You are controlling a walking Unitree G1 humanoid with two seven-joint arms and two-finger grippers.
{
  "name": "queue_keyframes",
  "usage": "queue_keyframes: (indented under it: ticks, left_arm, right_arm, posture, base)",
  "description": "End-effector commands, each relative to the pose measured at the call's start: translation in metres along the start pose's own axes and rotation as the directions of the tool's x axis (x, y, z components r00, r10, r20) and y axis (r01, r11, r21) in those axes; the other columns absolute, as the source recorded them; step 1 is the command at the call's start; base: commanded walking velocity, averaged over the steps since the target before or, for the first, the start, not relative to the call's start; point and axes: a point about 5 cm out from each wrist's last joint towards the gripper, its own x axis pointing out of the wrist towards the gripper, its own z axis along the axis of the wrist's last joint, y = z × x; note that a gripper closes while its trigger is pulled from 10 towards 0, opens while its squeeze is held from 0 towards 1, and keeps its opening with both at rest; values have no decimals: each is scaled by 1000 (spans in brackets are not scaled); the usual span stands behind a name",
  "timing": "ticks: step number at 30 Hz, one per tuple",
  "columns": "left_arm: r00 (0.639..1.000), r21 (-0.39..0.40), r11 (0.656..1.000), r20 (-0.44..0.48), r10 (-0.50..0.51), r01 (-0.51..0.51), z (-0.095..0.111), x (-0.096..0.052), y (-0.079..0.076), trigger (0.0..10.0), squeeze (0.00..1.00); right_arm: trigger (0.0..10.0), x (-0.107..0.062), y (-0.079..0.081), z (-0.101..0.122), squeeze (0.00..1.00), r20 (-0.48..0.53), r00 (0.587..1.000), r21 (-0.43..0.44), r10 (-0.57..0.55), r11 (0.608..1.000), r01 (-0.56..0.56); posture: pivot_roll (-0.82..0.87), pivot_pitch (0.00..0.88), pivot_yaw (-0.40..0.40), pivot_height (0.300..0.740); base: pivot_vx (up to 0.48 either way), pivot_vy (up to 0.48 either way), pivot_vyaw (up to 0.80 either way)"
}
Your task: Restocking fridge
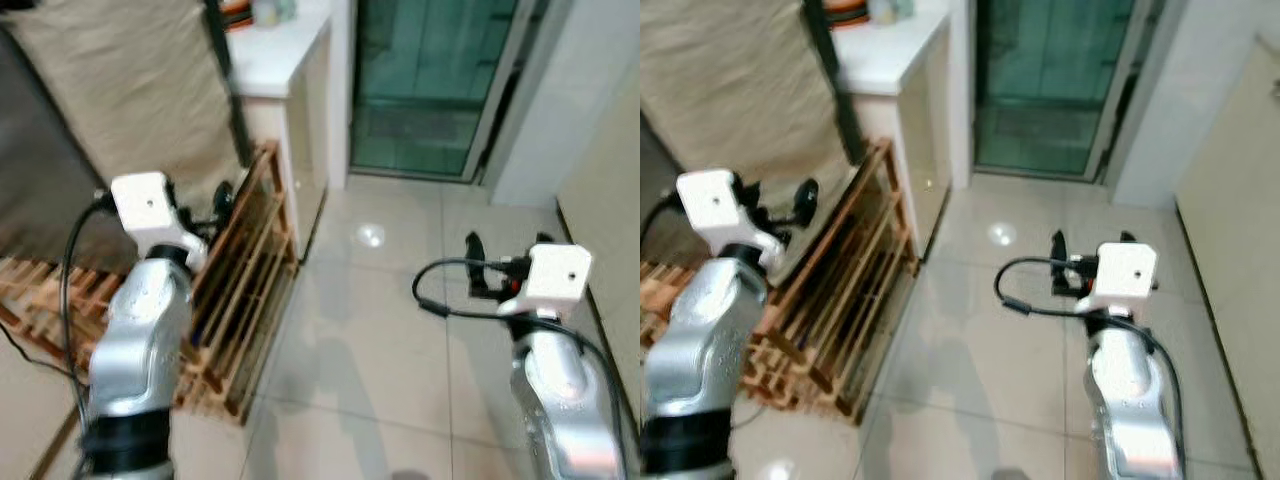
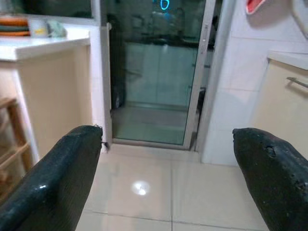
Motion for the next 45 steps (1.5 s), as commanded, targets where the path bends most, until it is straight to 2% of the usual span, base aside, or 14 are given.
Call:
queue_keyframes:
  ticks: [1,5,14,16,25,27,31,33,37,40,42,45]
  left_arm:
    - [999,31,999,9,43,-43,4,-1,16,10000,0]
    - [1000,75,997,21,-4,2,10,5,13,10000,0]
    - [998,74,996,30,-54,52,11,8,6,10000,0]
    - [995,91,993,63,-77,71,15,8,4,10000,0]
    - [993,74,992,65,-103,98,14,8,-2,10000,0]
    - [997,104,993,32,-66,62,9,16,-1,10000,0]
    - [999,71,997,21,-43,41,8,27,-3,10000,0]
    - [999,75,997,20,-36,34,8,30,-4,10000,0]
    - [1000,87,996,9,-15,14,4,45,-12,10000,0]
    - [995,58,994,-16,97,-96,1,52,0,10000,0]
    - [985,77,982,-8,175,-174,4,53,11,10000,0]
    - [977,87,973,8,212,-212,8,51,19,10000,0]
  right_arm:
    - [10000,1,12,3,0,15,999,14,36,999,-36]
    - [10000,1,14,3,0,17,999,16,44,999,-44]
    - [10000,2,16,1,0,18,999,19,51,998,-52]
    - [10000,2,16,1,0,17,998,17,53,998,-54]
    - [10000,0,16,-2,0,11,999,14,52,999,-52]
    - [10000,0,18,-3,0,8,998,18,55,998,-55]
    - [10000,-1,20,-3,0,6,998,22,59,998,-59]
    - [10000,-2,20,-4,0,5,998,24,59,998,-59]
    - [10000,-7,23,-5,0,-8,998,37,56,998,-56]
    - [10000,-14,23,-9,0,-29,998,38,52,998,-51]
    - [10000,-18,21,-11,0,-41,998,33,49,998,-48]
    - [10000,-21,17,-13,0,-49,998,31,31,999,-30]
  posture:
    - [-112,0,87,740]
    - [-110,0,91,740]
    - [-110,0,98,740]
    - [-110,0,98,740]
    - [-110,0,97,740]
    - [-105,0,95,740]
    - [-101,0,95,740]
    - [-100,0,95,740]
    - [-107,0,100,740]
    - [-114,0,110,740]
    - [-120,0,119,740]
    - [-125,0,124,740]
  base:
    - [0,472,0]
    - [0,455,0]
    - [0,435,0]
    - [129,418,0]
    - [0,0,0]
    - [0,0,0]
    - [0,0,0]
    - [0,0,0]
    - [0,0,0]
    - [0,0,0]
    - [0,0,0]
    - [0,0,0]
